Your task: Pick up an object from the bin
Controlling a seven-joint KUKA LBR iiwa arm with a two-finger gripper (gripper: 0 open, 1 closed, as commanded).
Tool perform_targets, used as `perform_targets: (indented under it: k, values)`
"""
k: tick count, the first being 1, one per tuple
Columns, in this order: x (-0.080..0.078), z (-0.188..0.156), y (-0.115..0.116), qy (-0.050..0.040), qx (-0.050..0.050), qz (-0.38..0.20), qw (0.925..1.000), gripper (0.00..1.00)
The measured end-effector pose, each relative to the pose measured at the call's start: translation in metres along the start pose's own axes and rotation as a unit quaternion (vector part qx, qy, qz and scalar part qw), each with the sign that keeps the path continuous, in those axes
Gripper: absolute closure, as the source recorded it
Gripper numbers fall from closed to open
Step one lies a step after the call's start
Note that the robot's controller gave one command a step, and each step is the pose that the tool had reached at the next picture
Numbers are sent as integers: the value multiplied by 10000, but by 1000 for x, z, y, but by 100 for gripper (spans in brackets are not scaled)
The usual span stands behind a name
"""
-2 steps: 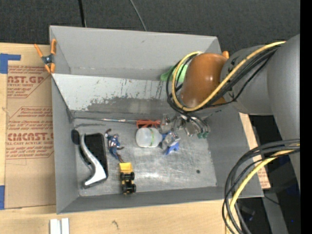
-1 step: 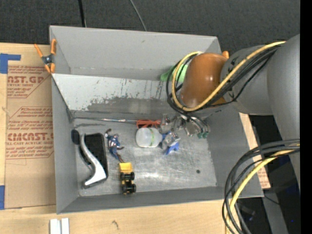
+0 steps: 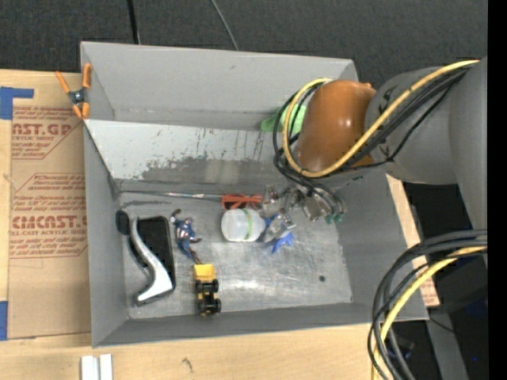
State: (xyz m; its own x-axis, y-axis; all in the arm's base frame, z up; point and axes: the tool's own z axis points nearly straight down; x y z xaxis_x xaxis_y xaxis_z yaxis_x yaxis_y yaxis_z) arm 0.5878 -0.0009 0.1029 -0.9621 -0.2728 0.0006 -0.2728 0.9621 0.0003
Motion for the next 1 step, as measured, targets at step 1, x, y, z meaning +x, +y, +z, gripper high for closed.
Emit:
perform_targets:
  k: [1]
  values:
    - [-2,-24,-1,-32,9,-23,10000,100]
